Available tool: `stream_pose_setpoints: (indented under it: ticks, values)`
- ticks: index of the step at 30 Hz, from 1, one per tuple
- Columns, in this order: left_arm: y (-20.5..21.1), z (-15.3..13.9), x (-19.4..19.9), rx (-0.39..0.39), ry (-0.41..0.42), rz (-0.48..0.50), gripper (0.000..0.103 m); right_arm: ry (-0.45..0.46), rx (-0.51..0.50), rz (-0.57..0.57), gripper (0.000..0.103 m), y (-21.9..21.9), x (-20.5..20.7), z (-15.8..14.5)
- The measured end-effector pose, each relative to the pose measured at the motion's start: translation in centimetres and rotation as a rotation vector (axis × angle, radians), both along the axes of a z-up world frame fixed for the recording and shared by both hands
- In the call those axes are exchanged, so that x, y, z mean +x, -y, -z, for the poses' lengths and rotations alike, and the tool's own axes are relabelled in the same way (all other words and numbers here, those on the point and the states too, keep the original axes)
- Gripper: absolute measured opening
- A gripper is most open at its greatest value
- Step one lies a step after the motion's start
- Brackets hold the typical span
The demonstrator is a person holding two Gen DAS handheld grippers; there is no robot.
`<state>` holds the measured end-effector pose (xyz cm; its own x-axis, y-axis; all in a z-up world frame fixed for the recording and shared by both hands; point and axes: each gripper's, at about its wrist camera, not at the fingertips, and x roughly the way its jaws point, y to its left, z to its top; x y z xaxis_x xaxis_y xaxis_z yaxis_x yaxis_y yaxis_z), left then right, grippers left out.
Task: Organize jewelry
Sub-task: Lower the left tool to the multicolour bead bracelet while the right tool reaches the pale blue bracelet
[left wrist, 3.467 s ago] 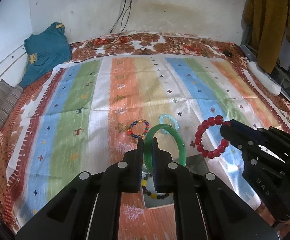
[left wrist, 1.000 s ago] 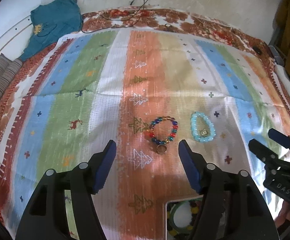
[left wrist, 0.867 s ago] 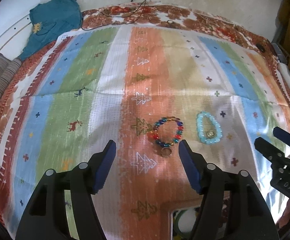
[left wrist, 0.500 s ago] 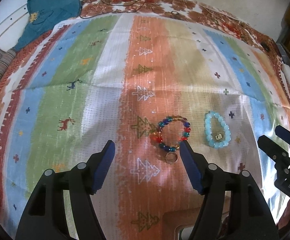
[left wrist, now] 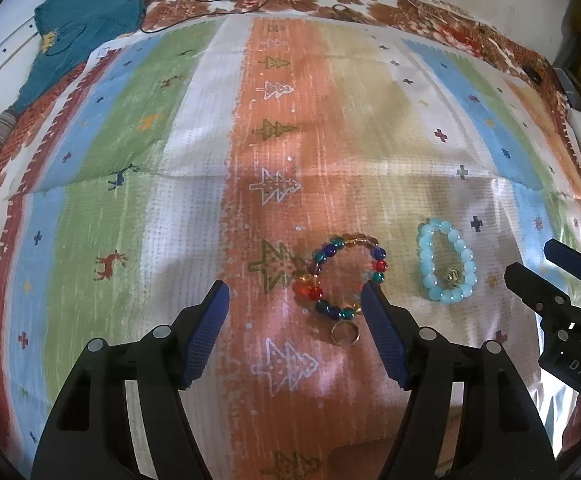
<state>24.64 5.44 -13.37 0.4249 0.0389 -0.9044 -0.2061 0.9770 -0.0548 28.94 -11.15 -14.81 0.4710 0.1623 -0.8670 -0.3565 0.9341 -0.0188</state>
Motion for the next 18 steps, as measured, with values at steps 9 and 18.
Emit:
stream_pose_setpoints:
  ticks: [9,18]
  values:
    - [-0.5,1.4,1.0,0.013,-0.027,0.003,0.069,-0.011,-0.041,-0.002,0.072,-0.5,1.2,1.7]
    - [0.1,1.7,2.0,0.046,-0.027,0.041,0.069,-0.029,-0.046,0.011,0.072,-0.6,2.5,2.8]
